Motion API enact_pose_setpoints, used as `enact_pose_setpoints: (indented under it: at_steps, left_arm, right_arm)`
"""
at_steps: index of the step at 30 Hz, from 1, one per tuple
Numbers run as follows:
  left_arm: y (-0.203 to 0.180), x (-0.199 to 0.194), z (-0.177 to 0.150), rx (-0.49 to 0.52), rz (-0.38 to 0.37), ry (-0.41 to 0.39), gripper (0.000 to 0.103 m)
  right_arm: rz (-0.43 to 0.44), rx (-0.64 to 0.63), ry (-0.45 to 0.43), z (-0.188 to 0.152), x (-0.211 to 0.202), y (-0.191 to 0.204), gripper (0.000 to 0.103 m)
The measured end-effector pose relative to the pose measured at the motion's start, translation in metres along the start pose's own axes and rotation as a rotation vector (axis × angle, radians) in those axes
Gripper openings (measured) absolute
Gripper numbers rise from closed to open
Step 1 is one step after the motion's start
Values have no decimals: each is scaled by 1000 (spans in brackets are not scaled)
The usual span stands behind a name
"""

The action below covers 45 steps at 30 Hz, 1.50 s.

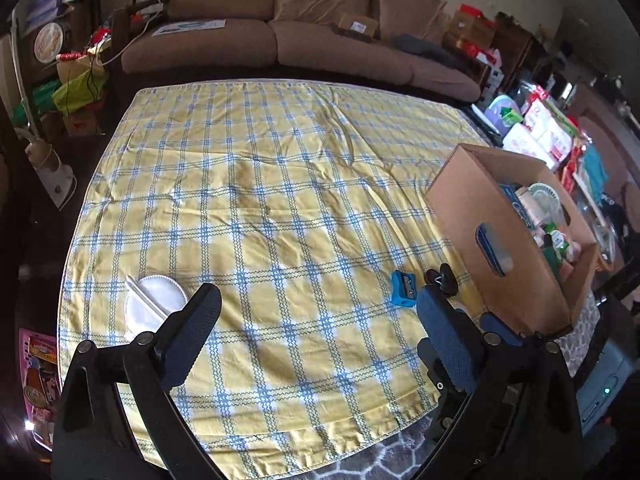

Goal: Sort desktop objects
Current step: 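Grasp the white Oral-B floss container with the right gripper, then grasp the blue sharpener with the left gripper while the right gripper lifts the floss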

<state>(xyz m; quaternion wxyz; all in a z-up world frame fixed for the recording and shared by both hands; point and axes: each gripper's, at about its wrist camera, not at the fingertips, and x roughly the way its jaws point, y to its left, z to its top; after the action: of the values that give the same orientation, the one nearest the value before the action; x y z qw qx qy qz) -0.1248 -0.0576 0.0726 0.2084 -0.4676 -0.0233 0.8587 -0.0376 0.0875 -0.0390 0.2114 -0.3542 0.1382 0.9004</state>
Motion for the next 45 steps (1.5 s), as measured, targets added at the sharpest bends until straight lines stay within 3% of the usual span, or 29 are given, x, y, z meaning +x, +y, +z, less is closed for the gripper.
enact_pose_setpoints:
  at_steps: [2, 4, 6, 8, 15, 19, 23, 28, 32, 33, 34, 35, 37, 39, 45]
  left_arm:
    - [5, 4, -2, -6, -10, 6, 98]
    - [10, 6, -4, -18, -23, 13, 98]
    - [15, 8, -4, -35, -37, 17, 98]
    - [19, 9, -5, -49, -48, 20, 98]
    - [5, 12, -2, 6, -63, 34, 98]
    - [-24, 25, 1, 104, -62, 62, 98]
    - [-52, 48, 0, 178, -41, 77, 97]
    - [-73, 70, -11, 217, -56, 82, 75]
    - [-85, 83, -19, 250, 0, 92, 57]
    - [-85, 83, -18, 250, 15, 85, 49]
    - [-84, 82, -17, 245, 31, 81, 31]
    - [-82, 81, -14, 232, 29, 78, 23]
    - [-76, 78, -11, 202, -17, 80, 22]
    - [-73, 70, -10, 212, -12, 65, 22]
    - [-76, 16, -3, 217, -70, -14, 22]
  right_arm:
    - [11, 13, 25, 1, 6, -2, 85]
    - [50, 36, 108, 1, 22, -7, 86]
    - [63, 19, 105, 4, 22, -8, 81]
    - [73, 5, 106, 6, 20, -10, 51]
    - [163, 17, 122, -1, 3, -20, 50]
    - [217, -33, 126, -10, -33, -18, 50]
    - [214, -92, 94, -14, -73, -23, 50]
    - [240, -97, 61, -10, -108, -37, 50]
    - [255, -88, 27, 1, -122, -46, 50]
    - [261, -80, 22, 5, -123, -49, 50]
    - [262, -73, 16, 8, -125, -51, 50]
    - [261, -71, 8, 10, -126, -54, 50]
    - [262, -66, 3, 14, -125, -57, 50]
    - [265, -59, -7, 16, -128, -60, 50]
    - [269, -44, -49, 32, -140, -85, 50]
